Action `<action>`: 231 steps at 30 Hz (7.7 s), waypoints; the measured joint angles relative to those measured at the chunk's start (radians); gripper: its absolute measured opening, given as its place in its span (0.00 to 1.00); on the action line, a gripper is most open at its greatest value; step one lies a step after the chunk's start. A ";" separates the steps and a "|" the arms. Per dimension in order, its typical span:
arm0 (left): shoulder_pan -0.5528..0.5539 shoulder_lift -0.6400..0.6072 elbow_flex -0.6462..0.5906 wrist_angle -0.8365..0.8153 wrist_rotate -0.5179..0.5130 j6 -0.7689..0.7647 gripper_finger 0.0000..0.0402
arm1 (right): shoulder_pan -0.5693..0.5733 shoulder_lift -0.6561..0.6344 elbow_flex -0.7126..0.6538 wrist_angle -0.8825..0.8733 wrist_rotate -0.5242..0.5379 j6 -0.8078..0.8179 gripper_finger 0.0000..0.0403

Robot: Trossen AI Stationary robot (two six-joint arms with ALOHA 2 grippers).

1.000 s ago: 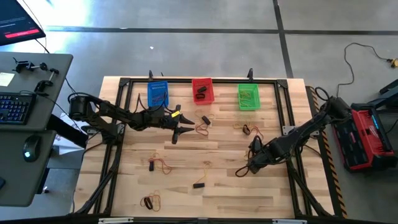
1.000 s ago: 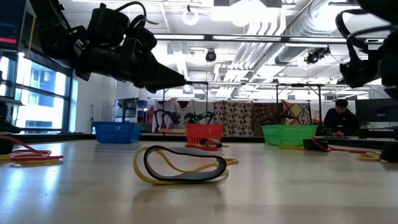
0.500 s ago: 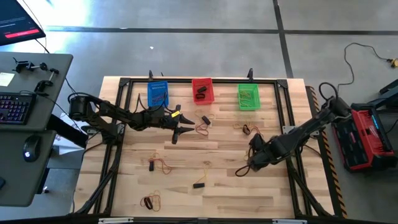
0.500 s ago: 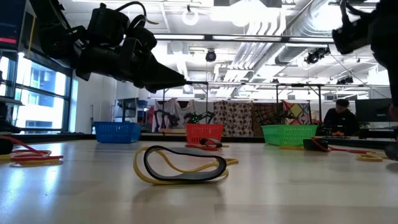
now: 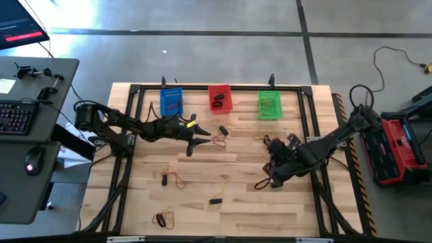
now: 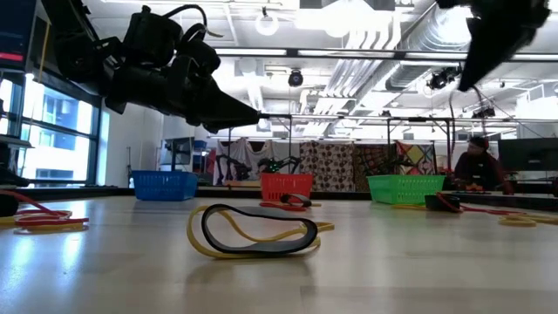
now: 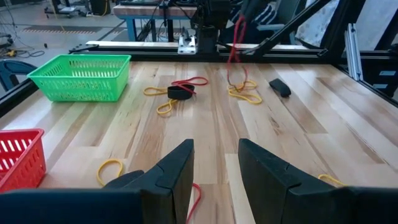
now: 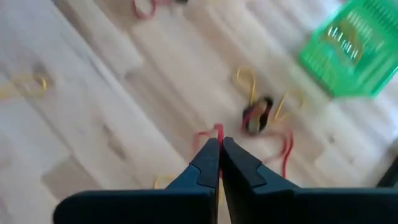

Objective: Sort rubber bands into baskets
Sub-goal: Put the red rubber band into the blue bin

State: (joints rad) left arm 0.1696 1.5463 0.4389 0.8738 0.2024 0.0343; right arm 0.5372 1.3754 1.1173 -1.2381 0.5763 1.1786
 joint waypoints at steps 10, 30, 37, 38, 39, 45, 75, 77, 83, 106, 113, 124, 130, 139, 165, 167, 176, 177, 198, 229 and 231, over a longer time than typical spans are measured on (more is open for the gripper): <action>-0.005 0.000 0.000 -0.001 0.000 -0.014 0.30 | -0.039 0.000 0.008 0.050 0.161 -0.078 0.00; -0.103 0.000 0.031 0.005 -0.110 0.052 0.31 | -0.204 0.000 -0.204 0.877 0.252 -0.629 0.00; -0.142 0.000 0.074 0.003 -0.138 0.054 0.39 | -0.249 0.000 -0.339 1.256 0.129 -0.819 0.00; -0.147 0.000 0.080 0.002 -0.147 0.054 0.41 | -0.252 0.000 -0.355 1.294 0.116 -0.834 0.00; -0.150 0.000 0.086 0.001 -0.157 0.056 0.43 | -0.255 0.000 -0.369 1.330 0.102 -0.846 0.00; -0.159 0.000 0.127 -0.018 -0.185 0.071 0.50 | -0.256 0.000 -0.396 1.392 0.058 -0.878 0.00; -0.181 0.242 0.390 -0.127 -0.058 0.107 0.39 | -0.256 0.000 -0.396 1.452 -0.119 -0.954 0.00; -0.184 0.242 0.390 -0.127 -0.058 0.108 0.35 | -0.256 0.000 -0.396 1.452 -0.123 -0.955 0.00; -0.183 0.241 0.390 -0.121 -0.058 0.118 0.18 | -0.256 0.000 -0.396 1.452 -0.126 -0.956 0.00; -0.137 0.198 0.389 -0.254 -0.141 0.130 0.00 | -0.255 0.000 -0.396 1.445 -0.046 -0.952 0.26; -0.135 0.107 0.389 -0.410 -0.291 0.175 0.00 | -0.256 0.000 -0.395 1.409 0.025 -0.921 0.38; -0.089 -0.088 0.389 -0.747 -0.600 0.143 0.00 | -0.255 0.000 -0.395 1.368 0.026 -0.882 0.40; -0.008 -0.162 0.389 -0.890 -0.688 0.123 0.00 | -0.255 0.000 -0.395 1.360 0.026 -0.880 0.40; 0.134 -0.271 0.296 -0.907 -0.684 0.088 0.00 | -0.255 0.000 -0.395 1.345 0.024 -0.873 0.40; 0.434 -0.457 0.194 -0.987 -0.687 0.023 0.00 | -0.255 0.000 -0.395 1.336 0.022 -0.864 0.40; 0.443 -0.448 0.194 -0.995 -0.683 0.014 0.00 | -0.255 0.000 -0.395 1.336 0.022 -0.864 0.40; 0.457 -0.352 0.194 -1.030 -0.649 -0.008 0.00 | -0.255 0.000 -0.395 1.334 0.022 -0.864 0.40; 0.461 -0.339 0.194 -1.034 -0.650 -0.012 0.00 | -0.255 0.000 -0.395 1.332 0.022 -0.865 0.40; 0.612 -0.246 0.209 -1.124 -0.484 -0.005 0.00 | -0.256 0.000 -0.395 1.331 0.022 -0.869 0.40; 0.653 0.029 0.383 -1.270 -0.347 0.125 0.02 | -0.256 0.000 -0.396 1.331 0.022 -0.873 0.40; 0.653 0.029 0.383 -1.260 -0.348 0.133 0.05 | -0.256 0.000 -0.396 1.331 0.022 -0.873 0.40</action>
State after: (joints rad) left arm 0.8227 1.5749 0.8219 -0.3859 -0.1460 0.1673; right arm 0.2810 1.3754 0.7216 0.0933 0.5987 0.3054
